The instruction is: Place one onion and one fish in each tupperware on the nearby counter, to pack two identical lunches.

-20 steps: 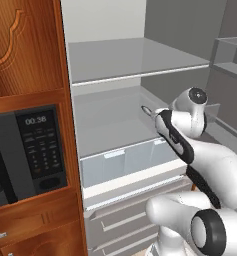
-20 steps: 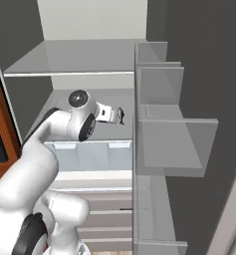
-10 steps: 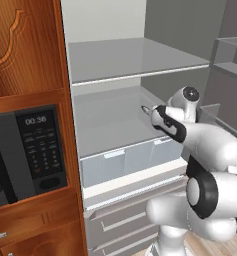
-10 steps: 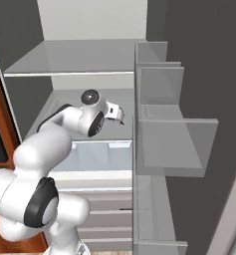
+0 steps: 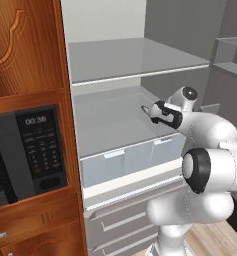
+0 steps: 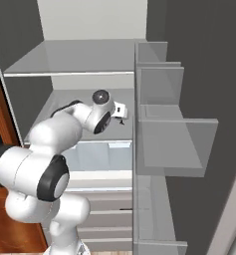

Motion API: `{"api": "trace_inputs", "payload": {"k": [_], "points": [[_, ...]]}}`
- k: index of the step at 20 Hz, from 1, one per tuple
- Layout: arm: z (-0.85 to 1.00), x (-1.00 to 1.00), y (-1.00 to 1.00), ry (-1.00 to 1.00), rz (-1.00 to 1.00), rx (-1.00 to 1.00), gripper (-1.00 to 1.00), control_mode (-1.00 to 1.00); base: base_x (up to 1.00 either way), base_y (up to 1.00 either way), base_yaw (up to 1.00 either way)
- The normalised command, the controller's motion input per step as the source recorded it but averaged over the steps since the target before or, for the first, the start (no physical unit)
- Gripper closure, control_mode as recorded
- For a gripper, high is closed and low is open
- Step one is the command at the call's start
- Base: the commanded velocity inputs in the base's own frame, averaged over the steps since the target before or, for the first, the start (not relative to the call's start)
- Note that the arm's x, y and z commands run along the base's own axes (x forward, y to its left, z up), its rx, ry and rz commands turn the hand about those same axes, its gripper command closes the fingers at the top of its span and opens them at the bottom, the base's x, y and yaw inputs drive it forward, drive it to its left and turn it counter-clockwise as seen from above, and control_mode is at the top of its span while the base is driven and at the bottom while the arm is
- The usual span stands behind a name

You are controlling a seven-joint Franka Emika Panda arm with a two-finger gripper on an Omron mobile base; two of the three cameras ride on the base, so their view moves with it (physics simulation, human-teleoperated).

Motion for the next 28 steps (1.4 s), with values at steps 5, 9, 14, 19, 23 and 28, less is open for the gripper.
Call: {"api": "trace_inputs", "payload": {"k": [5,9,14,19,23,28], "points": [[-0.17,0.46,-0.12,0.07,0.08,0.01,-1.00,-1.00,0.00,0.00,0.00],[-0.25,0.62,0.00,0.06,0.05,0.00,-1.00,-1.00,0.00,0.00,0.00],[-0.29,0.64,0.00,0.03,0.04,0.00,-1.00,-1.00,0.00,0.00,0.00],[-0.34,0.66,0.00,0.02,0.05,0.00,-1.00,-1.00,0.00,0.00,0.00],[-0.37,0.67,0.00,0.00,0.05,0.00,-1.00,-1.00,0.00,0.00,0.00],[-0.33,0.69,0.00,0.01,0.04,0.00,-1.00,-1.00,0.00,0.00,0.00]]}}
